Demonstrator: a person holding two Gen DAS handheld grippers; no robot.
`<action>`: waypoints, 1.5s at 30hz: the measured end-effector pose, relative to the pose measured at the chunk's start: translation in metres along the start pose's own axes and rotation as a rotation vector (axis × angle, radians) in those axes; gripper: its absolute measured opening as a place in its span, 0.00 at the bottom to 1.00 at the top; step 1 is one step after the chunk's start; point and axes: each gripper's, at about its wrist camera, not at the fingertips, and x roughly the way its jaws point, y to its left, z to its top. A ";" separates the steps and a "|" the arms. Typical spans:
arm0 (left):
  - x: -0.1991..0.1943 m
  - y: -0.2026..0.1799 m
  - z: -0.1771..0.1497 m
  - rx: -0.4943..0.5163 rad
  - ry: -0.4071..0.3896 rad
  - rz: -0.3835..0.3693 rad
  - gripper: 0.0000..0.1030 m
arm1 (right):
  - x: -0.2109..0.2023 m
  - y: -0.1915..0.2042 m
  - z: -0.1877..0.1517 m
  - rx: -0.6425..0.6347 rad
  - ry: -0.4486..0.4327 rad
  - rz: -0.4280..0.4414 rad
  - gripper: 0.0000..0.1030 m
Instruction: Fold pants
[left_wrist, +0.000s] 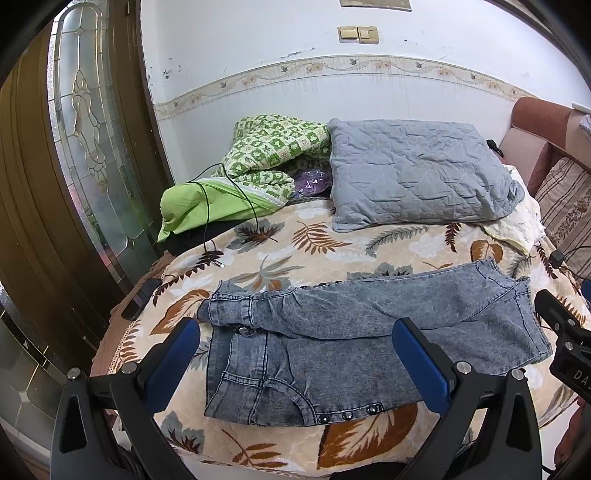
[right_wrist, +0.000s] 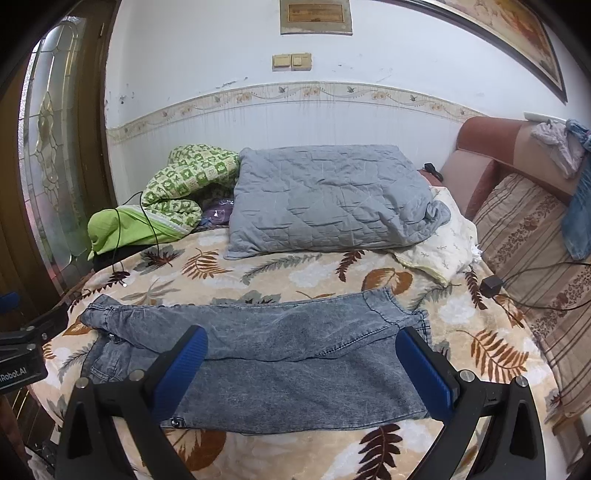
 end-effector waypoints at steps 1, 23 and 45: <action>0.001 0.000 0.000 0.000 0.000 -0.001 1.00 | 0.000 0.000 -0.001 -0.003 0.000 0.001 1.00; 0.125 0.163 -0.012 -0.313 0.266 0.259 1.00 | 0.073 -0.089 -0.010 0.108 0.174 -0.036 1.00; 0.131 0.122 -0.008 -0.227 0.280 0.133 1.00 | 0.114 -0.096 0.001 0.163 0.250 0.034 1.00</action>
